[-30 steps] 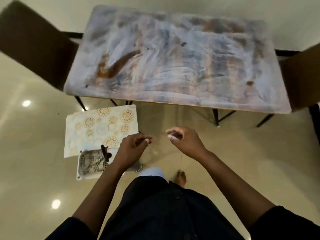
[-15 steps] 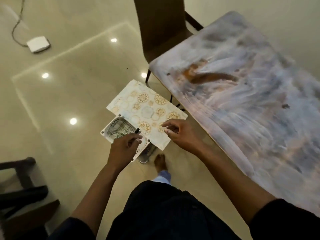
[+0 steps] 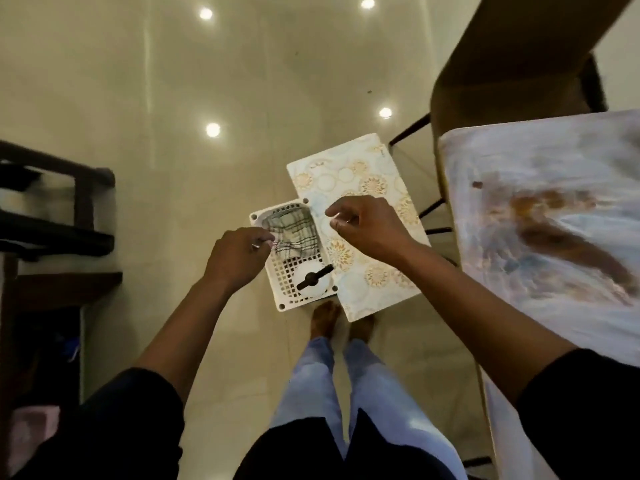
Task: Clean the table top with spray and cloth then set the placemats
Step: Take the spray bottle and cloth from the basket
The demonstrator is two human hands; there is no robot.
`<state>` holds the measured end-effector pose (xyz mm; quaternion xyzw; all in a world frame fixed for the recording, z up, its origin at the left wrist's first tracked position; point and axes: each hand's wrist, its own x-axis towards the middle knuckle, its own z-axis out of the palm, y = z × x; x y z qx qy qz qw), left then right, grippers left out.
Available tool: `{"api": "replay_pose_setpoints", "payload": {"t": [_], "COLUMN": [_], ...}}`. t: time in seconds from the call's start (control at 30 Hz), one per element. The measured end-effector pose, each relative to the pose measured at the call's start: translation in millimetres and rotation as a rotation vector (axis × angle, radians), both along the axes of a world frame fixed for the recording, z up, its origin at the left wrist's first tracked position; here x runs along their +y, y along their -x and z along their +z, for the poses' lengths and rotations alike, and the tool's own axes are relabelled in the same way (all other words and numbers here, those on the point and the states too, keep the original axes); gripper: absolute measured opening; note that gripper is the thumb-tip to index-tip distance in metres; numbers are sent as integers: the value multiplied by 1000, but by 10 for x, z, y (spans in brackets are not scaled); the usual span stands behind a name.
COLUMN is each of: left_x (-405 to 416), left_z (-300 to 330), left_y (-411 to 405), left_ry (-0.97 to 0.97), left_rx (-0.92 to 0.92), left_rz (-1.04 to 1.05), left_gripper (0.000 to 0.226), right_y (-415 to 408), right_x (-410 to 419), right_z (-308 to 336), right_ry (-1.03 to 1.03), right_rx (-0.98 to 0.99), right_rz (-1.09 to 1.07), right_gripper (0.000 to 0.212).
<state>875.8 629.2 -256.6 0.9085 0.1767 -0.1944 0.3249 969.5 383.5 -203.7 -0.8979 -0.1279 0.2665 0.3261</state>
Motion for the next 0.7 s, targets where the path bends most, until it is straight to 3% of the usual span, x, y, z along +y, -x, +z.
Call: {"api": "replay_pose_setpoints", "payload": {"t": [0.27,0.4,0.7], "left_x": [113,46,-25], "left_z": [-1008,-1463,-1983], "left_y": [-112,-261,-473], "left_ry": [-78,-78,-242], "left_rx": [108,126,33], "left_rz": [58,74,-20], "left_gripper": [21,30,38], "right_y": [-396,-376,-335], "right_x": [573,695,809], "right_z": [-1560,-2170,-2763], "right_ry": [187,219,223], "right_rx": [71,-11,-232], "right_rz": [334,419,524], "right_gripper": [23,24,19]}}
